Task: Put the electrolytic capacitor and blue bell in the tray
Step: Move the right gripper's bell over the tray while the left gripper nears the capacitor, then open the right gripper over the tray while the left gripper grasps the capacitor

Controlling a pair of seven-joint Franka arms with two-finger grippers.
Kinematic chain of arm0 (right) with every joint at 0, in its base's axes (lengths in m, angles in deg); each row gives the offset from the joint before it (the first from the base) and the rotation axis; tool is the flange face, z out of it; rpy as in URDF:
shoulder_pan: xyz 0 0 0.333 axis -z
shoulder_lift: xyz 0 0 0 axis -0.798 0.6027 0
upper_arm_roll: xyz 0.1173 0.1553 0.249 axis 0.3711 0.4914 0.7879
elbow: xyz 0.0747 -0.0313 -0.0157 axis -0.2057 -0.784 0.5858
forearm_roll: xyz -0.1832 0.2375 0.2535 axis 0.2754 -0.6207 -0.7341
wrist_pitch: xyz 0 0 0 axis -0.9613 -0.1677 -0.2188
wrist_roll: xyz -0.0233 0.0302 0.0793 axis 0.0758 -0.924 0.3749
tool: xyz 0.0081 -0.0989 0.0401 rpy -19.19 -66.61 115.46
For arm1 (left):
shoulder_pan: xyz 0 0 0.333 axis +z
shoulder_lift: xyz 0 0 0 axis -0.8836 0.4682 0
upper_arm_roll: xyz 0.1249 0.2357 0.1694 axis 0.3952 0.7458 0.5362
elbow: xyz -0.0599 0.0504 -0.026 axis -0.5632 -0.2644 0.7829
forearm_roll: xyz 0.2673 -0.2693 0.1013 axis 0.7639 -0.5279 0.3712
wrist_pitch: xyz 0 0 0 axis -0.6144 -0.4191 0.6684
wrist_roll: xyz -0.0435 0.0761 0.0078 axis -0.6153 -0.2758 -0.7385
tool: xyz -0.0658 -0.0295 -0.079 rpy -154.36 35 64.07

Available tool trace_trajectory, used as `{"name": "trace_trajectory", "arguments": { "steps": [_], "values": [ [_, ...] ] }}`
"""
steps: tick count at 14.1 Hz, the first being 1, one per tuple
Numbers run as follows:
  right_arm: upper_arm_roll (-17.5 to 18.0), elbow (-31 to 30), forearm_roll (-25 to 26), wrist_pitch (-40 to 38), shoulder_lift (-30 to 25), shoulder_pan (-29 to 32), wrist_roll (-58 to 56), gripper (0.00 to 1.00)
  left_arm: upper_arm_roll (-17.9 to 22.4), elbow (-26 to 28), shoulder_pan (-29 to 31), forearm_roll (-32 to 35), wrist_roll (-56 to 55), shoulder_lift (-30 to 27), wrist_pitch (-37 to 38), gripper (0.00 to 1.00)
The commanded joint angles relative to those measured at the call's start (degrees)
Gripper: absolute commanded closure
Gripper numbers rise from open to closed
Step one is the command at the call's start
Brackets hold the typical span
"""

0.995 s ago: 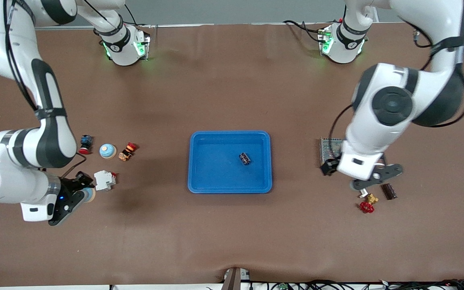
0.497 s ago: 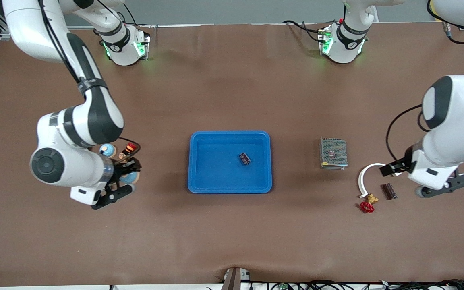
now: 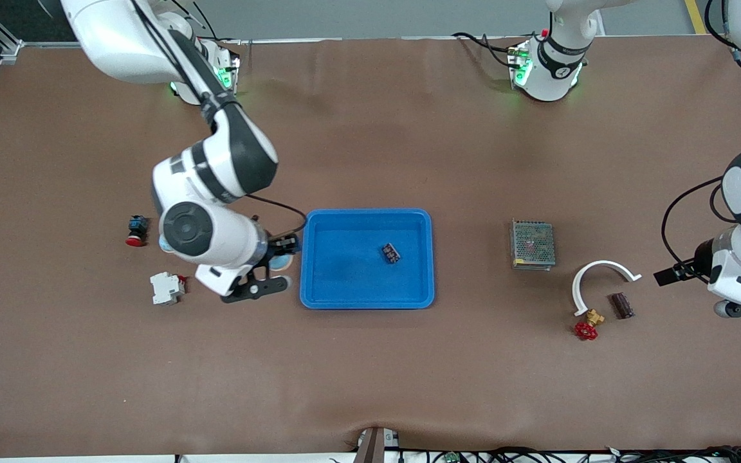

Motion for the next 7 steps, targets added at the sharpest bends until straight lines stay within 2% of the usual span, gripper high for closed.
{"name": "trace_trajectory", "arguments": {
  "steps": [1,7],
  "values": [
    [-0.68,-5.15,-0.13,5.74,-0.8,-4.17,6.97,0.62,-0.66,-0.1,1.45,0.58,-0.31,4.69,-5.23,0.0],
    [-0.86,-13.5,4.62,17.52,-0.63,-10.24,16.12,0.62,-0.75,-0.72,1.28,-0.3,-4.62,10.05,-12.18,0.0]
  ]
}}
